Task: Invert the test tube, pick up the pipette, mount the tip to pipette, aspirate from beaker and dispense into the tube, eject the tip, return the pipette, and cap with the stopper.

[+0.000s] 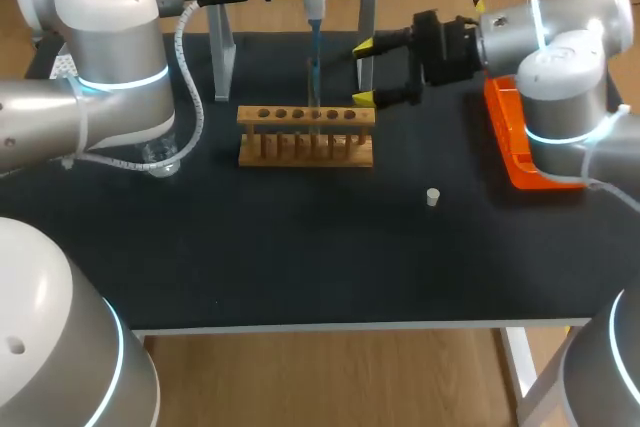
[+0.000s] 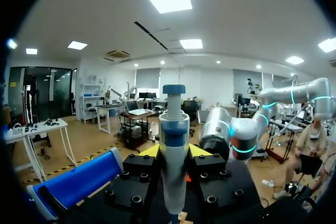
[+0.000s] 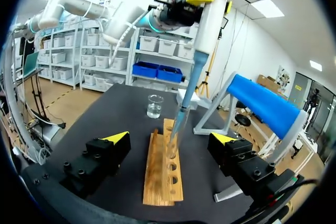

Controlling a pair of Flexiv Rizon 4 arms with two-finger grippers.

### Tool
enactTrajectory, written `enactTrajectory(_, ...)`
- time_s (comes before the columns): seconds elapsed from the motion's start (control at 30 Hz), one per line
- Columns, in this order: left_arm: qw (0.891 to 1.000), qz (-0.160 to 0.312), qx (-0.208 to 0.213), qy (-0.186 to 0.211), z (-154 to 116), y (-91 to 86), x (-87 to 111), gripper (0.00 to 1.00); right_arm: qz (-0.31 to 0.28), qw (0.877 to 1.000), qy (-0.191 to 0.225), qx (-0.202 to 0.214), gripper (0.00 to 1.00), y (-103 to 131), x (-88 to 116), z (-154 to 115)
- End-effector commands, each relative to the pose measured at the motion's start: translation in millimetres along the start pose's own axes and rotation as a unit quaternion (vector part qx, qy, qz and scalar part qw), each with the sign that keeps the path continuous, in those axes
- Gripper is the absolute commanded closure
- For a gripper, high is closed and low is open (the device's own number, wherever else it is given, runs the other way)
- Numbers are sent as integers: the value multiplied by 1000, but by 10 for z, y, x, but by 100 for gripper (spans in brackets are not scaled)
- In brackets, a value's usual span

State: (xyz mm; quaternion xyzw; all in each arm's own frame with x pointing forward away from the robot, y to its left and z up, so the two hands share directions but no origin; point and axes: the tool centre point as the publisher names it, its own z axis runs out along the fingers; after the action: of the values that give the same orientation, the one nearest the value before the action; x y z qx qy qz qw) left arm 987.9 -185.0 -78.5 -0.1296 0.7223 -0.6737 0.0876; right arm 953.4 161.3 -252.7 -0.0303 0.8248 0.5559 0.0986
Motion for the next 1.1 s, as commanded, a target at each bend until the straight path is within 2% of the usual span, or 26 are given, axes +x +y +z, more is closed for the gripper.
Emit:
enactTrajectory(0.03,1000,1,2,-2,10,5,7,100,0,1000,-5,-1,0,88,71,-313)
enactTrajectory(0.37,1000,1,2,-2,10,5,7,100,4,1000,-11,-2,0,491,-7,-706)
enactTrajectory(0.4,1000,1,2,-2,10,5,7,100,4,1000,-11,-3,10,536,-18,-738)
enactTrajectory(0.47,1000,1,2,-2,10,5,7,100,6,1000,-14,-8,47,630,-39,-806)
enactTrajectory(0.57,1000,1,2,-2,10,5,7,100,3,1000,-18,-10,79,769,-66,-893)
enactTrajectory(0.6,1000,1,2,-2,10,5,7,100,3,1000,-20,-11,87,820,-79,-922)
enactTrajectory(0.7,1000,1,2,-2,10,5,7,100,14,999,-27,-11,100,944,-125,-988)
enactTrajectory(1.1,1000,1,2,-2,10,5,7,100,37,997,-52,-31,100,1439,-325,-1199)
